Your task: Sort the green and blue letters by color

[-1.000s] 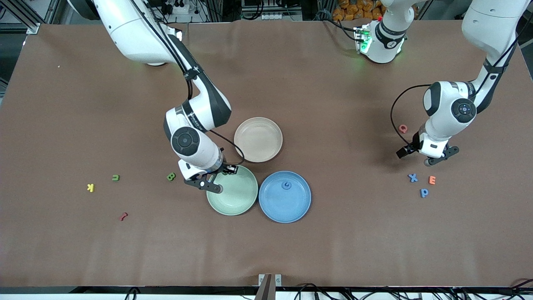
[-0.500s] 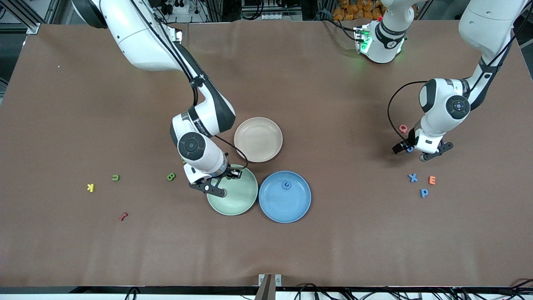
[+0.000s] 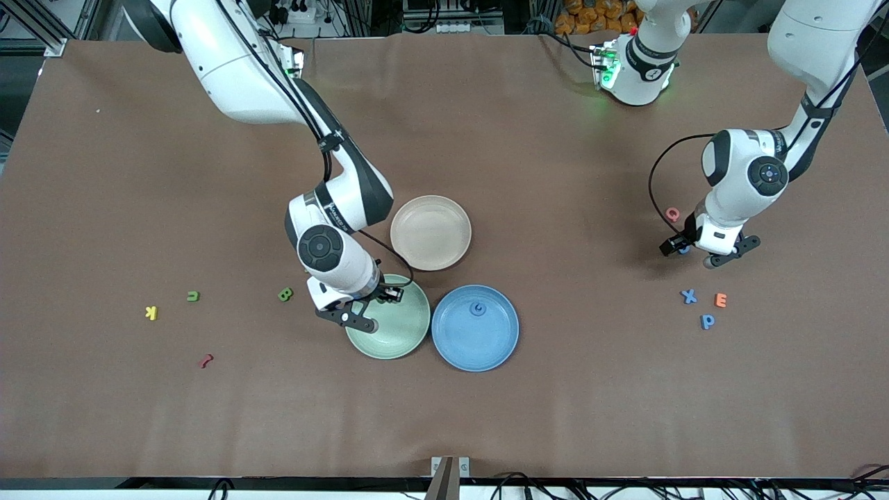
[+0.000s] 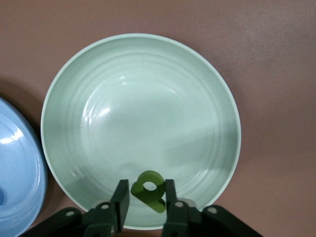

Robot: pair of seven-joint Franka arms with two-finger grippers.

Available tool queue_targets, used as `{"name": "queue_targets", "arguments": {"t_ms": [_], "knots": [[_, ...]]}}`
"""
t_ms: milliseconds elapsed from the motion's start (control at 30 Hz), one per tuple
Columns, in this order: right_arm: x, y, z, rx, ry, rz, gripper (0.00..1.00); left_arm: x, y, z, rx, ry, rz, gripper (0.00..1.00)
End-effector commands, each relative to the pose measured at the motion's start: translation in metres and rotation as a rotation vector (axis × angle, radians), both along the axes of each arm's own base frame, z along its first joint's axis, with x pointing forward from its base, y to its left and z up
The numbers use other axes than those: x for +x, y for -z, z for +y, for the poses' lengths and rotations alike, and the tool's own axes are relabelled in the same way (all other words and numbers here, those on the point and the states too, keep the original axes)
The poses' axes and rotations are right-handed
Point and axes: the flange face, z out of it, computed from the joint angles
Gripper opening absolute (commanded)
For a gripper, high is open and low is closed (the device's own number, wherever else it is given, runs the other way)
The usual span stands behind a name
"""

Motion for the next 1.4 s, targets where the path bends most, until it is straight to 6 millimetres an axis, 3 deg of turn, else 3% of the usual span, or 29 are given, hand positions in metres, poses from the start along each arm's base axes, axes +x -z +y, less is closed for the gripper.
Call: {"name": "queue_targets", "arguments": {"t_ms": [0,333,533,933,1200,1367], "knots": [[0.007,-0.001,0.001,0.003,0.024,-0.007,0.72,-0.006,0.001,0.001,-0.003,-0.005,-0.002,0.17],[0.008,-0.001,-0.002,0.004,0.028,-0.007,0.77,-0.002,-0.002,0.0,-0.002,-0.01,-0.011,0.05],[0.008,-0.004,-0.001,0.005,0.023,-0.008,0.77,0.009,-0.011,-0.016,-0.002,-0.018,-0.035,0.04],[0.011,-0.024,-0.011,-0.019,-0.005,-0.005,0.77,0.055,-0.05,-0.135,-0.009,-0.041,-0.071,0.03],[0.013,-0.053,-0.043,-0.043,-0.085,0.055,0.77,0.078,-0.083,-0.229,-0.045,-0.096,-0.112,0.04],[0.011,-0.073,-0.06,-0.045,-0.125,0.071,0.77,0.078,-0.078,-0.29,-0.082,-0.157,-0.119,0.04]]}}
